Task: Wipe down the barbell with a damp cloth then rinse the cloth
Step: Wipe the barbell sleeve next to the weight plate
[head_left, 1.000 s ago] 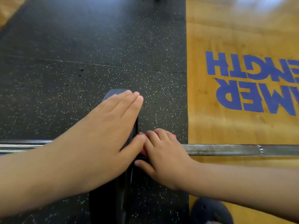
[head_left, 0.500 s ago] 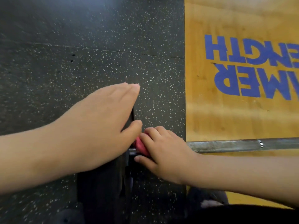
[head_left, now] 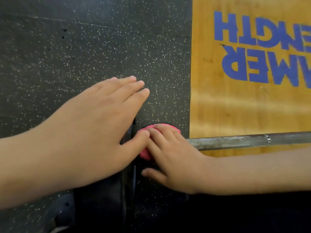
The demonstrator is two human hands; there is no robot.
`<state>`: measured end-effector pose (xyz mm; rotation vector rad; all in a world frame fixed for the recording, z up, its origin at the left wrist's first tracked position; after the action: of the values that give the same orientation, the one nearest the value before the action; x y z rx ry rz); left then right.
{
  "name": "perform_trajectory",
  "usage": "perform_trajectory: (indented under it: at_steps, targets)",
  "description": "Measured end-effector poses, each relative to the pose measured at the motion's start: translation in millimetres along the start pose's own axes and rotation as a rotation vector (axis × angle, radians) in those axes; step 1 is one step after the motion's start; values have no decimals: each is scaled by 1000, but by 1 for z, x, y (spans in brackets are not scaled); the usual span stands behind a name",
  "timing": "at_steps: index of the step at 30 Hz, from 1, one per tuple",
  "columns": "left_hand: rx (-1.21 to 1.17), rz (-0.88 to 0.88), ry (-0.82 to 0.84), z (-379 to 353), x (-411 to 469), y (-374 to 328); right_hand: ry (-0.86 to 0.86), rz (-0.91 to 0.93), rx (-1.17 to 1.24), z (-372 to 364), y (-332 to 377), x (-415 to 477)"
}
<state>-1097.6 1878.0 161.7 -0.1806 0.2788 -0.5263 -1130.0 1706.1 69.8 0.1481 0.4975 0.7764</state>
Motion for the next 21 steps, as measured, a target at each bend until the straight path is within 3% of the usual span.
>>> perform_trajectory:
  at_steps: [4,10,16,21]
  targets:
    - [-65,49,-57,-3,3,-5,62,-96,165,14,-6,14]
    - [-121,111,-74,-1,13,-3,146,-142,159,21,-3,12]
    - [-150,86,-90,13,22,8,46,-89,43,19,0,5]
    - [-147,121,71,20,42,29,-45,-96,-7,8,1,3]
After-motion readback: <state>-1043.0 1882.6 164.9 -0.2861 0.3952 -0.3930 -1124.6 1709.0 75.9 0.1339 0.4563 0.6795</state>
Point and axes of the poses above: each hand's wrist, its own x-axis towards the middle knuckle, its own z-axis out of the back of the hand, y = z × x, the point moved 1 cm from there along x, towards the middle knuckle, and after that the axes turned 1 degree about -z, right-handed, at the moved point
